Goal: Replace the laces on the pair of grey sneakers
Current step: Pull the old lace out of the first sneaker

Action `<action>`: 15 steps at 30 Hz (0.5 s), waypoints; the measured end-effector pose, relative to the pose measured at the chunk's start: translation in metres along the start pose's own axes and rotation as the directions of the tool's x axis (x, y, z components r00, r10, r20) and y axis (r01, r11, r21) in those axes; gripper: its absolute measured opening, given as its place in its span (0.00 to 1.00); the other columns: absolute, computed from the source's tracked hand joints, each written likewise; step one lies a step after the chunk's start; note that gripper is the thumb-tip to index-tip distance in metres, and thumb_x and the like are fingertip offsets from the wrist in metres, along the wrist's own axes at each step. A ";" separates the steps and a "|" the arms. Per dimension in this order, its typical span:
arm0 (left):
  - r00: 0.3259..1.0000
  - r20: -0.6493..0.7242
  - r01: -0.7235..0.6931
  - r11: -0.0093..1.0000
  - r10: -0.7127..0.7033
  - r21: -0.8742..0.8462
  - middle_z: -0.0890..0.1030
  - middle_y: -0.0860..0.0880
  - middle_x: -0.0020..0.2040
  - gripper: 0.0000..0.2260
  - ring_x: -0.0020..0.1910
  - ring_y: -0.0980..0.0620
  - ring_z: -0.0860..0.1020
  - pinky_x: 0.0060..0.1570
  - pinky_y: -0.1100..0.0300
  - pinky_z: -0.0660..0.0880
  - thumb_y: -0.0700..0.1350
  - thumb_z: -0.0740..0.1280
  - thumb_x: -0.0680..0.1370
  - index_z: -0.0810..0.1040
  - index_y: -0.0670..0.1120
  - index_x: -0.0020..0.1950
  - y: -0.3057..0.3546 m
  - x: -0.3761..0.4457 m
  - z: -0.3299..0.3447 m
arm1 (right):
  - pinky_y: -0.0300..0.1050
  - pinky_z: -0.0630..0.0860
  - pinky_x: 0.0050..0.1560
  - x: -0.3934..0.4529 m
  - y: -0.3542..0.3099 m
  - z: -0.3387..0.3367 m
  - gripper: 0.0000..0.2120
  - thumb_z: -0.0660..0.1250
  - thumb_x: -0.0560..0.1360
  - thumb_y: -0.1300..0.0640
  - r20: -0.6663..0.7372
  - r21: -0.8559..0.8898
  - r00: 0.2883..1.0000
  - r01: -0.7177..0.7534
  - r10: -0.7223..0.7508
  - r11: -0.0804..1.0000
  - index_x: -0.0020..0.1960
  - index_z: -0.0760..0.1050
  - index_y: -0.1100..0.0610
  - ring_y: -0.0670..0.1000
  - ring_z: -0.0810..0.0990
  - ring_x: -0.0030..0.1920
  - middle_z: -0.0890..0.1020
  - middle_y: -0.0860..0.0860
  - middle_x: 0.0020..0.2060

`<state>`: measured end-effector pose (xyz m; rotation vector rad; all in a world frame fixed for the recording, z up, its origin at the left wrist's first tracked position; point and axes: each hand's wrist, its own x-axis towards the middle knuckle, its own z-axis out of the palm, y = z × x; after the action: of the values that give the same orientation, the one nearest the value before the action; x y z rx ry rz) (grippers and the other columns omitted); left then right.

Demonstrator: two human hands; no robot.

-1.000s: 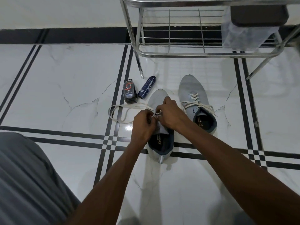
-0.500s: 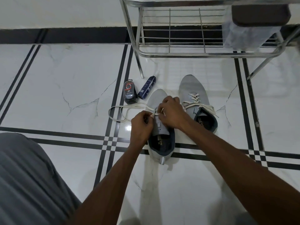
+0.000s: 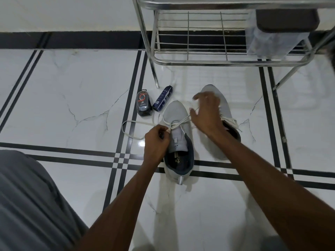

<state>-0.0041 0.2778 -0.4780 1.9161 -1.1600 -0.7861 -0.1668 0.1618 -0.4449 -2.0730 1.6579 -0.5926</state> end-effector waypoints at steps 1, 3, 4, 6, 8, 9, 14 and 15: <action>1.000 0.004 -0.004 1.000 0.004 0.010 0.84 0.53 0.45 0.05 0.45 0.59 0.81 0.45 0.73 0.74 0.43 0.69 0.79 0.83 0.45 0.52 0.001 0.000 0.001 | 0.52 0.67 0.66 -0.010 -0.008 0.009 0.12 0.70 0.74 0.55 0.167 -0.030 0.985 0.059 -0.053 0.998 0.57 0.79 0.53 0.60 0.67 0.68 0.71 0.57 0.65; 1.000 0.010 -0.018 1.000 0.018 0.021 0.85 0.52 0.46 0.05 0.46 0.59 0.81 0.46 0.74 0.73 0.42 0.69 0.79 0.83 0.44 0.53 0.003 0.002 0.001 | 0.55 0.64 0.68 -0.025 -0.020 0.027 0.13 0.69 0.76 0.52 0.402 -0.109 0.910 0.163 -0.107 0.981 0.59 0.80 0.52 0.61 0.62 0.72 0.69 0.57 0.69; 1.000 0.015 -0.024 0.999 0.024 0.026 0.84 0.52 0.46 0.05 0.46 0.58 0.81 0.46 0.74 0.72 0.42 0.69 0.79 0.83 0.44 0.53 0.004 0.003 0.000 | 0.55 0.64 0.68 -0.028 -0.023 0.032 0.13 0.68 0.77 0.53 0.442 -0.141 0.889 0.197 -0.117 0.970 0.60 0.80 0.53 0.61 0.60 0.72 0.67 0.57 0.70; 1.000 0.013 -0.022 0.999 0.021 0.036 0.84 0.52 0.46 0.05 0.45 0.58 0.81 0.47 0.71 0.74 0.43 0.69 0.79 0.83 0.44 0.53 0.005 0.003 -0.001 | 0.54 0.67 0.65 -0.028 -0.026 0.036 0.13 0.67 0.77 0.57 0.396 -0.162 0.902 0.250 -0.169 0.955 0.61 0.80 0.54 0.60 0.63 0.70 0.69 0.57 0.68; 1.000 -0.002 -0.005 0.999 0.005 0.034 0.84 0.52 0.44 0.04 0.44 0.57 0.81 0.46 0.66 0.76 0.43 0.69 0.79 0.83 0.45 0.51 0.002 0.001 -0.002 | 0.46 0.72 0.58 -0.022 -0.022 0.026 0.10 0.66 0.78 0.60 0.173 -0.030 0.976 0.140 -0.132 0.990 0.57 0.80 0.59 0.58 0.71 0.63 0.73 0.56 0.61; 1.000 -0.009 0.002 1.000 -0.002 0.026 0.84 0.53 0.44 0.04 0.44 0.57 0.81 0.46 0.65 0.76 0.42 0.69 0.79 0.83 0.46 0.51 0.002 0.000 -0.002 | 0.37 0.72 0.53 -0.014 -0.018 0.015 0.09 0.65 0.78 0.61 0.007 0.067 1.000 0.002 -0.002 0.998 0.56 0.79 0.61 0.56 0.75 0.58 0.74 0.54 0.56; 0.999 -0.013 0.034 0.999 -0.034 0.025 0.84 0.51 0.45 0.05 0.44 0.56 0.81 0.48 0.60 0.78 0.43 0.69 0.79 0.82 0.45 0.53 0.003 -0.001 -0.004 | 0.53 0.75 0.60 0.018 0.008 -0.031 0.13 0.65 0.78 0.59 -0.304 0.062 0.910 -0.277 0.283 0.959 0.62 0.75 0.58 0.60 0.71 0.63 0.67 0.59 0.67; 0.999 -0.014 0.043 0.999 -0.042 0.031 0.83 0.52 0.44 0.05 0.44 0.56 0.81 0.48 0.59 0.79 0.43 0.69 0.79 0.82 0.45 0.53 0.003 -0.003 -0.004 | 0.57 0.74 0.62 0.014 0.006 -0.029 0.18 0.67 0.77 0.57 -0.235 0.018 0.933 -0.277 0.273 0.961 0.66 0.72 0.57 0.61 0.69 0.66 0.64 0.59 0.71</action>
<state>-0.0032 0.2806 -0.4733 1.9744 -1.1331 -0.7814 -0.1850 0.1454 -0.4237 -1.7887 2.0481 -0.7533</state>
